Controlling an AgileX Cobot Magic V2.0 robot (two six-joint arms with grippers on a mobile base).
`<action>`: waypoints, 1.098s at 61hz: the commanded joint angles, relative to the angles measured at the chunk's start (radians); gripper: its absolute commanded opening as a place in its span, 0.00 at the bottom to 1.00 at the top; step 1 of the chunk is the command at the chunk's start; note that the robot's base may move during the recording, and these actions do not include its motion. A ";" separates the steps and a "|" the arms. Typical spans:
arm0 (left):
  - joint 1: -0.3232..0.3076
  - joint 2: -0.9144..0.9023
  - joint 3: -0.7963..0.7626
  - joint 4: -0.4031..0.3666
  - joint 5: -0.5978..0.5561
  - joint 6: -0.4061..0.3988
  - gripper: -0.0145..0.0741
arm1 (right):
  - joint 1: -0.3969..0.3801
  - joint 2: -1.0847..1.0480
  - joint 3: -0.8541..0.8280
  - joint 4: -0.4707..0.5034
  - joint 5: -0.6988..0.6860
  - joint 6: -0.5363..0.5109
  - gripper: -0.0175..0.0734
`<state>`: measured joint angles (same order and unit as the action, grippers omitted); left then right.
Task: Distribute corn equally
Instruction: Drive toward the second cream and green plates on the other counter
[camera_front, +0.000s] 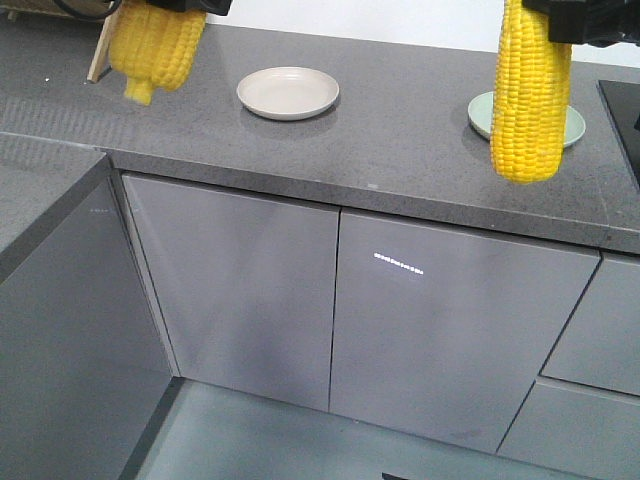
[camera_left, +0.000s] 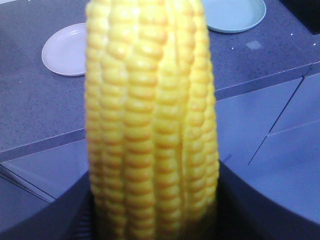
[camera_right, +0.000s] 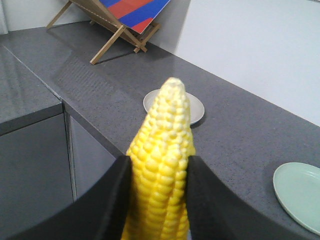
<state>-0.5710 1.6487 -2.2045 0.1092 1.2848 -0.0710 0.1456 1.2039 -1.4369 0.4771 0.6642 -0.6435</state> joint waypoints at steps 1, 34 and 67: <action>-0.001 -0.036 -0.025 0.003 -0.034 -0.008 0.16 | -0.007 -0.023 -0.031 0.020 -0.066 -0.005 0.19; -0.001 -0.036 -0.025 0.003 -0.034 -0.008 0.16 | -0.007 -0.023 -0.031 0.020 -0.066 -0.005 0.19; -0.001 -0.036 -0.025 0.003 -0.034 -0.008 0.16 | -0.007 -0.023 -0.031 0.020 -0.066 -0.005 0.19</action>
<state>-0.5710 1.6487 -2.2045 0.1092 1.2848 -0.0710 0.1456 1.2039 -1.4369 0.4771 0.6642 -0.6435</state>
